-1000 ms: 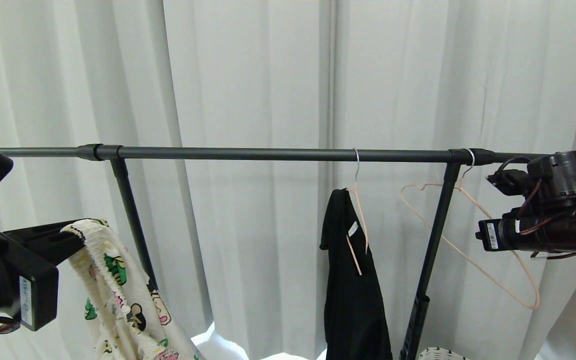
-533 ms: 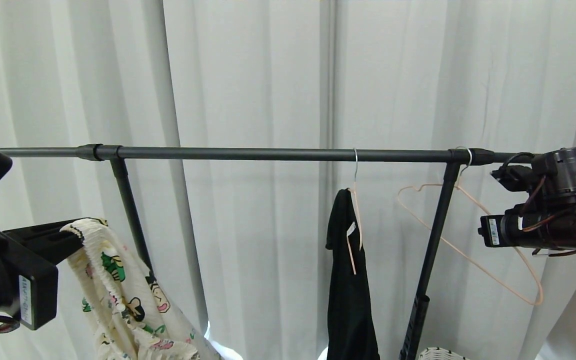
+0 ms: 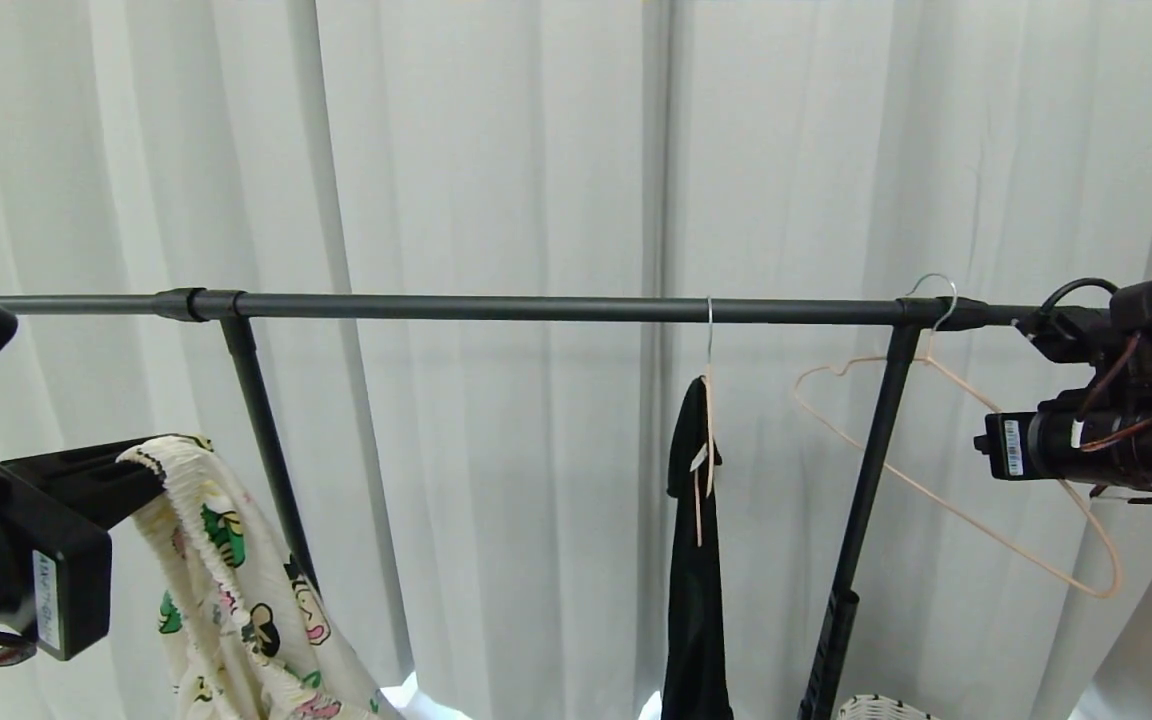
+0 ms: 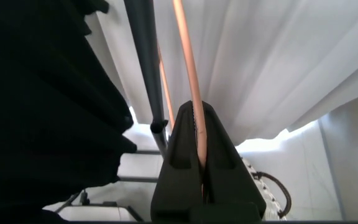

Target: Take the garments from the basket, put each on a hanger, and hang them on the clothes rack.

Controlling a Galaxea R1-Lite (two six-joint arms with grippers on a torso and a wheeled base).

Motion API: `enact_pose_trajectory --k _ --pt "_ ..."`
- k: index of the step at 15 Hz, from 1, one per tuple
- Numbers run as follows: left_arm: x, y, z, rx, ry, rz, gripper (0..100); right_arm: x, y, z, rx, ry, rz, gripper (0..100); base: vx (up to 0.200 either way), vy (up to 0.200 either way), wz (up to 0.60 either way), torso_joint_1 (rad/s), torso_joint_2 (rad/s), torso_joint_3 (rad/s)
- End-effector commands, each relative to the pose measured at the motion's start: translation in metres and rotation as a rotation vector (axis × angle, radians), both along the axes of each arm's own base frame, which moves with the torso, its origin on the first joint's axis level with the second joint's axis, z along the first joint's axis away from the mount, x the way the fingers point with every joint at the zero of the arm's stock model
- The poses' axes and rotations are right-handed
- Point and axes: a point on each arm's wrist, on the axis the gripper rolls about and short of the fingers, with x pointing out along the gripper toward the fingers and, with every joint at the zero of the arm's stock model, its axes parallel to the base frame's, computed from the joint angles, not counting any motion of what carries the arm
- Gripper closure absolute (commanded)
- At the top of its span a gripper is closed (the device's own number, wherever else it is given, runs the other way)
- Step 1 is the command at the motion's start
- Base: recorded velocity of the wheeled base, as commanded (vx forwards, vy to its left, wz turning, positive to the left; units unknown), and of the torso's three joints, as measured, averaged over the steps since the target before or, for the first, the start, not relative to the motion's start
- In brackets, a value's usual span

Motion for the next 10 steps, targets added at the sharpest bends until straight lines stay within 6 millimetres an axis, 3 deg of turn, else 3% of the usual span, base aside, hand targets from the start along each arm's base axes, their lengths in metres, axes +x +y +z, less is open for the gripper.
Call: enact_pose_trajectory --k 1,10 --pt "-0.001 0.0 0.0 -0.002 -0.003 0.0 100 -0.006 0.0 0.008 0.003 -0.03 0.005 100 0.0 0.0 0.0 0.0 0.0 0.0" --pt "0.002 -0.001 0.0 -0.012 -0.015 0.002 100 -0.03 -0.004 0.009 -0.045 -0.048 -0.054 100 0.0 0.0 0.0 0.0 0.0 0.0"
